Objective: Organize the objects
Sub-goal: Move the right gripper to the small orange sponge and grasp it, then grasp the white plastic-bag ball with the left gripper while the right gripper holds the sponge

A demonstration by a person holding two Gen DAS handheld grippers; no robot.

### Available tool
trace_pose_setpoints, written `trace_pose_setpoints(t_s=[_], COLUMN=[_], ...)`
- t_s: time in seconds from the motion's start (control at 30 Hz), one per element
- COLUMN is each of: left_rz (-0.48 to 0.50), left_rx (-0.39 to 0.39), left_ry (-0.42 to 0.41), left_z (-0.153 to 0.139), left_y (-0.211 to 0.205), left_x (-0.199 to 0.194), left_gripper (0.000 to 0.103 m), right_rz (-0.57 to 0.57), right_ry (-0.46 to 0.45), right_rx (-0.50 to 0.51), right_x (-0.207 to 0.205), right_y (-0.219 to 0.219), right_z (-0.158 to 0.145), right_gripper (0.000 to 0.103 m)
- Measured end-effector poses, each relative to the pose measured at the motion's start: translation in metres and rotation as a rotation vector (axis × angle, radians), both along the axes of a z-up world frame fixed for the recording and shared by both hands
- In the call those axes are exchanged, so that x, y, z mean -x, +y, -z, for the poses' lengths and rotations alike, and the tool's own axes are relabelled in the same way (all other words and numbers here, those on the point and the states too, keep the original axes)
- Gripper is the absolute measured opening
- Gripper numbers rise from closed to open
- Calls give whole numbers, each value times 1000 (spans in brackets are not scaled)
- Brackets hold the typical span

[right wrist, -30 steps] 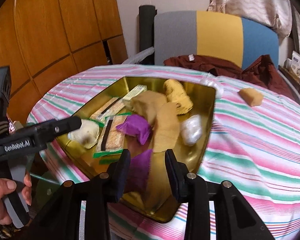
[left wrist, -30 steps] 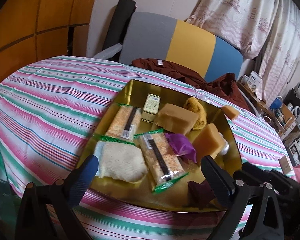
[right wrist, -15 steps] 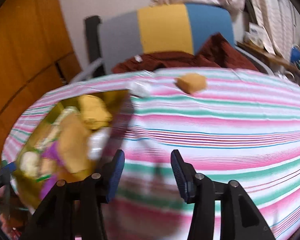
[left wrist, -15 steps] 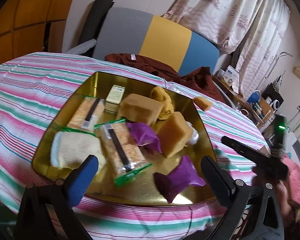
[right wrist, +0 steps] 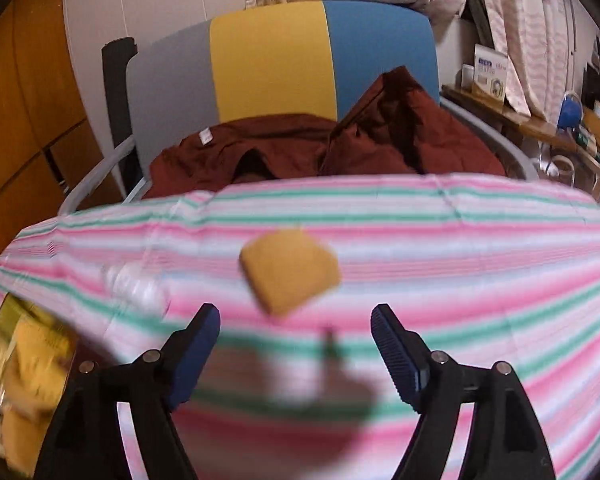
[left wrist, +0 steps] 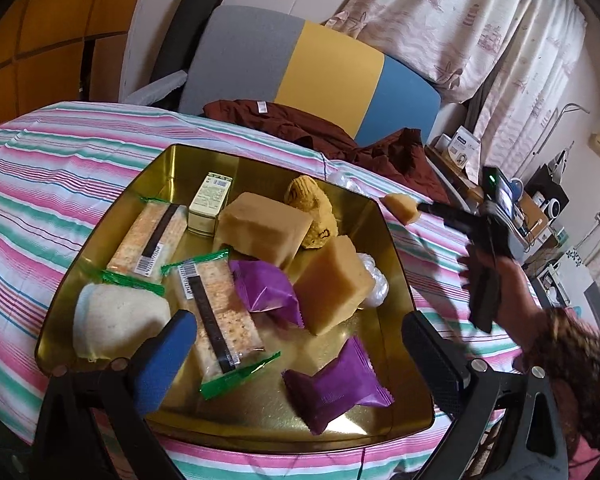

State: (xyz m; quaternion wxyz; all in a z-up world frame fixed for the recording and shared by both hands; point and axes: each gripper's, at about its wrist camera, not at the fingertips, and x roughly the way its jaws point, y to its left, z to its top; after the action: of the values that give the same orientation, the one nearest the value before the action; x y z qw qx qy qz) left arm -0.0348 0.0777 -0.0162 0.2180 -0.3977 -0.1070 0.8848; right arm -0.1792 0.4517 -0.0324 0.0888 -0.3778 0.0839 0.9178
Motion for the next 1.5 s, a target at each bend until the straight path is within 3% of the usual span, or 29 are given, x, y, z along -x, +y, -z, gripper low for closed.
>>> trace_pose_setpoints(t_s=[0.17,0.5,0.53,0.63,0.9,1.03,1.17,1.33,1.5], left_rz=[-7,11,16,28,87,125,167,190,204], left_rx=[28,51,53,60,61,60,91,168,264], left_ry=[-16,-20,-19,-10,34,80,75,-17,-101], left_z=[3,-1,-2,-5,-29,-49,-57,-44,-15], left_y=[1,11,12,18,52,82,123,178,221], left_x=[5,8,8,8,27,54,100,168,215], left_gripper=[103,103,103,103,103,103,103,103,103], right_rz=[-9,-60,-61,-52,69,151,245,274,279], right_ry=[-20,-72,-74,-38,-20,-35,-37,-80,-64], right_rx=[-18,-40,-34,-9,-5,-84,-146,-87,-67], right_x=[36,56,56,50,9,-23,-44,-43,-48], right_y=[6,3,3,8,22,26,33,48,49], right_z=[12,38,39,35,32,29,27,40,45], right_gripper=[80,77,69,65,63,63,63,63,64])
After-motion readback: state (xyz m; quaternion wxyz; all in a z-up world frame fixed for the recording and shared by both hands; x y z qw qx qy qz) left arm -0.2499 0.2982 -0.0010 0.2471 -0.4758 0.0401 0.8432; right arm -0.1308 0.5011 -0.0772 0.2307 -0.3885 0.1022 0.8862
